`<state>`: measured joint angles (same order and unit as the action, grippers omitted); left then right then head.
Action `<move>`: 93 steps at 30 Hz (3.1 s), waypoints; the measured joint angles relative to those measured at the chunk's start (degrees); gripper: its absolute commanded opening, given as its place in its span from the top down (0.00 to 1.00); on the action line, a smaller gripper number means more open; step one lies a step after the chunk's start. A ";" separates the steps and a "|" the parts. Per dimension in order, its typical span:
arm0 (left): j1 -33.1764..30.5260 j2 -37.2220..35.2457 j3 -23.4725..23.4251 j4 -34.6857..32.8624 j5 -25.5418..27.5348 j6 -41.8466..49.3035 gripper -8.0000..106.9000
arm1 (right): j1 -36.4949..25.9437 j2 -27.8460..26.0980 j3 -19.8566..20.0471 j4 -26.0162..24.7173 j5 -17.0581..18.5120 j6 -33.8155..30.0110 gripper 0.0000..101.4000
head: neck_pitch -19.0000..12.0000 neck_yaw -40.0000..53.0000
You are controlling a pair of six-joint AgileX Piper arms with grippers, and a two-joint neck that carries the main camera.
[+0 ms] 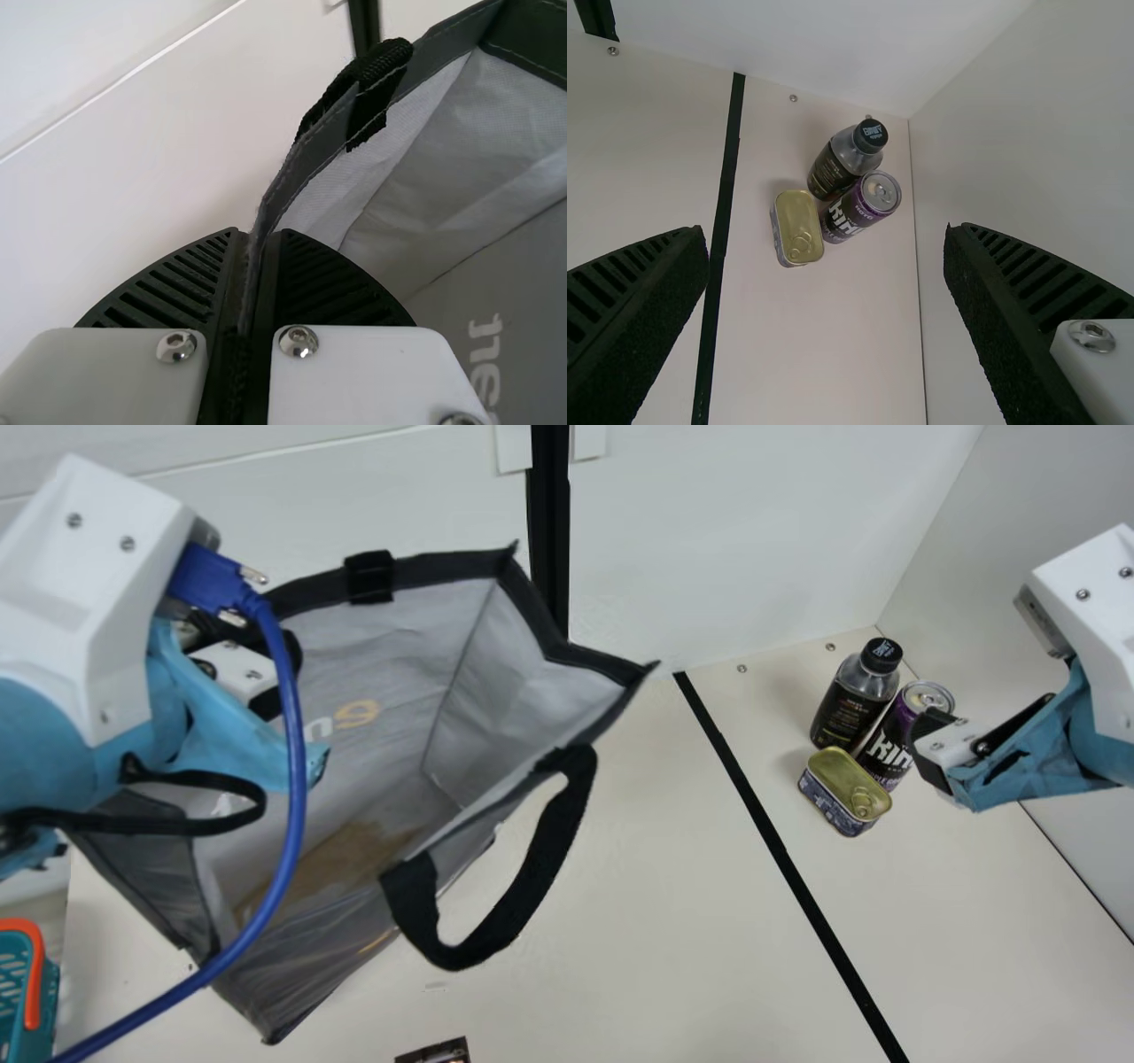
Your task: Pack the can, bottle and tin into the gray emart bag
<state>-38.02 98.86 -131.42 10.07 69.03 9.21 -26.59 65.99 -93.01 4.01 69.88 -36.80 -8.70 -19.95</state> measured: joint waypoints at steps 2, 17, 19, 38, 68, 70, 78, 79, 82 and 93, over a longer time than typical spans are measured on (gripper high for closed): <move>-0.37 -1.08 1.62 2.78 -0.48 -1.27 0.84 | 0.00 0.00 0.00 0.00 0.00 0.00 0.10 | 0.09 0.00; -3.79 -9.79 15.87 22.31 -2.61 -13.17 0.84 | 0.00 0.00 0.00 0.00 0.00 0.00 0.10 | 0.00 0.00; -4.80 -11.05 18.39 25.34 -2.87 -15.28 0.84 | 0.00 0.00 0.00 0.00 0.00 0.00 0.10 | 0.00 0.00; -17.68 -17.26 40.45 47.07 -0.52 -36.38 0.84 | 0.00 0.00 0.00 0.00 0.00 0.00 0.10 | 0.00 0.00; -29.05 -12.93 47.44 46.85 0.83 -52.90 0.84 | 0.00 0.00 0.00 0.00 0.00 0.00 0.10 | 0.00 0.00; -29.77 -12.39 47.23 46.60 0.87 -53.58 0.84 | 0.00 0.00 0.00 0.00 0.00 0.00 0.10 | 0.00 0.00; -31.99 -10.29 46.17 45.47 0.87 -55.78 0.84 | 0.00 0.00 0.00 0.00 0.00 0.00 0.10 | 0.00 0.00; -32.17 -10.18 46.16 45.46 0.87 -56.06 0.84 | 0.00 0.00 0.00 0.00 0.00 0.00 0.10 | 0.00 0.09; -32.69 -9.46 45.68 45.11 0.93 -56.83 0.84 | 0.00 0.00 0.00 0.00 0.00 0.00 0.10 | 0.00 0.09; -31.37 -8.05 45.84 42.94 -2.13 -58.90 0.84 | 0.00 0.00 0.00 0.00 0.00 0.00 0.10 | 0.00 0.00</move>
<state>-69.40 90.82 -85.58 53.01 66.90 -49.69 -26.59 65.99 -93.01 4.01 69.88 -36.80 -8.70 -19.95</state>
